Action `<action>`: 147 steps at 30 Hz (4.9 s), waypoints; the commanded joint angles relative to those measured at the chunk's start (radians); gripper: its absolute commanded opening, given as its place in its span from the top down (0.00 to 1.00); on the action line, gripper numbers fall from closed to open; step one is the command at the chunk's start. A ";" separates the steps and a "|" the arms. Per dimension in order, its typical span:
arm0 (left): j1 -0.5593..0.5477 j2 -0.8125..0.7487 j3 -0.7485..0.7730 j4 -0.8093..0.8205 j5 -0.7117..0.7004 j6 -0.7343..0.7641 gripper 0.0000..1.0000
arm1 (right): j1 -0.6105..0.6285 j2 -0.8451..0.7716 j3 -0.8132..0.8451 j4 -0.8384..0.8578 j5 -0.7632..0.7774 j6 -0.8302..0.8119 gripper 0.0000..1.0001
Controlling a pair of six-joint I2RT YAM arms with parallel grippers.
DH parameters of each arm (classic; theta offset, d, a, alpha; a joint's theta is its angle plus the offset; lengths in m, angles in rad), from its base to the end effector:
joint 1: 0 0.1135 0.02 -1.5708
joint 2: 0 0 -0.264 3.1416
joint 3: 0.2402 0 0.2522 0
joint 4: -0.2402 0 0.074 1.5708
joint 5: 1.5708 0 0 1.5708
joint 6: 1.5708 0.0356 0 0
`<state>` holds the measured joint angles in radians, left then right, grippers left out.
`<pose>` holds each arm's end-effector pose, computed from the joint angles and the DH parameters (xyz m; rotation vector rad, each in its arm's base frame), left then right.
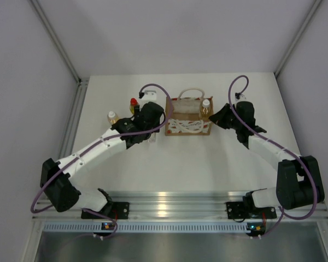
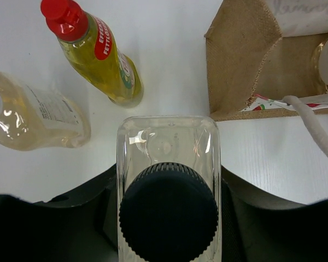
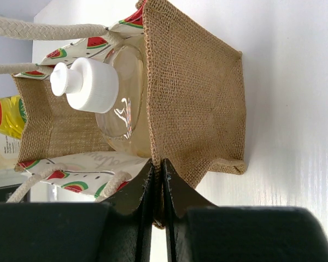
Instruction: Take the personal care products out of the canvas bag
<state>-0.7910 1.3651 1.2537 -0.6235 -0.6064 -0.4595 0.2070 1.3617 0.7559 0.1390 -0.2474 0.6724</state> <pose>0.2203 -0.1939 0.3351 0.0597 2.1535 -0.0134 0.2895 0.0697 0.2328 0.3297 2.0923 0.7913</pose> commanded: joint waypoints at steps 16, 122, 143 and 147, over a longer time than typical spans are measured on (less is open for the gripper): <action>0.127 0.143 -0.109 0.341 0.065 -0.051 1.00 | -0.004 -0.030 0.046 -0.056 0.019 -0.022 0.92; -0.085 0.887 0.851 0.220 0.086 0.108 1.00 | -0.004 -0.038 0.045 -0.061 0.025 -0.030 0.91; -0.062 0.691 0.937 0.133 0.184 0.157 1.00 | -0.004 -0.030 0.052 -0.065 0.074 0.013 0.91; -0.062 0.649 0.949 0.110 0.195 0.154 1.00 | -0.004 -0.026 0.054 -0.067 0.079 0.013 0.91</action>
<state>-0.8509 2.2005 2.1006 -0.6044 -0.3977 -0.3145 0.2070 1.3544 0.7685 0.1081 -0.2035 0.6846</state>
